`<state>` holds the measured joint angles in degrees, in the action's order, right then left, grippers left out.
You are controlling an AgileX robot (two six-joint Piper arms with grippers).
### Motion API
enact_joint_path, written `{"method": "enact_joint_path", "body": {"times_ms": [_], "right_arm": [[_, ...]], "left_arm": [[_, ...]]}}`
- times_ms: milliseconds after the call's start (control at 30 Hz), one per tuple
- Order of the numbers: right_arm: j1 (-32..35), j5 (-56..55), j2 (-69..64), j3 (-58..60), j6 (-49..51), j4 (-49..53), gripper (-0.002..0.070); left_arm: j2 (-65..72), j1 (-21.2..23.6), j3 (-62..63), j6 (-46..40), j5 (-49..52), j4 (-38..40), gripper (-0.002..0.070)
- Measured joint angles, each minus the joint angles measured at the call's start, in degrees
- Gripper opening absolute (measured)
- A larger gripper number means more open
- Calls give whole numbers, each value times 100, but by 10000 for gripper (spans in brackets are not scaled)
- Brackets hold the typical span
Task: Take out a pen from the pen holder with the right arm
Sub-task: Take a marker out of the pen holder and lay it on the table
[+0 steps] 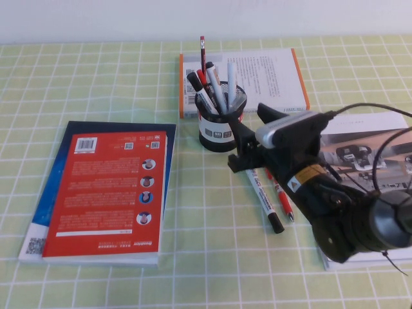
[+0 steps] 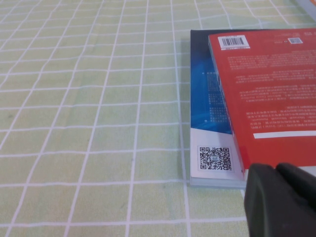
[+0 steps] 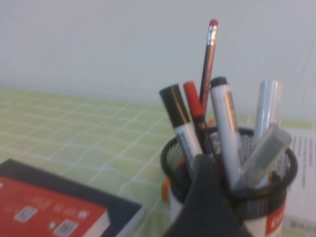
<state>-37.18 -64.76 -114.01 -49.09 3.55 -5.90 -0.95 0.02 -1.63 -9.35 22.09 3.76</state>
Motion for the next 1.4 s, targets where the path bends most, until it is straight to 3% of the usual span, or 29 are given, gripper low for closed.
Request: {"method": "enact_joint_path", "body": {"times_ms": [467,1167,1400], "right_arm": [[129,223,-428,-1157,0,27,407],[233,576,-970,-1664,0,-42,405],[247,586,-970,-1677,0,0,328]], "left_arm": [[0,0,0,0,0,0,-5],[0,0,0,0,0,0,-5],[0,0,0,0,0,0,-5]]}}
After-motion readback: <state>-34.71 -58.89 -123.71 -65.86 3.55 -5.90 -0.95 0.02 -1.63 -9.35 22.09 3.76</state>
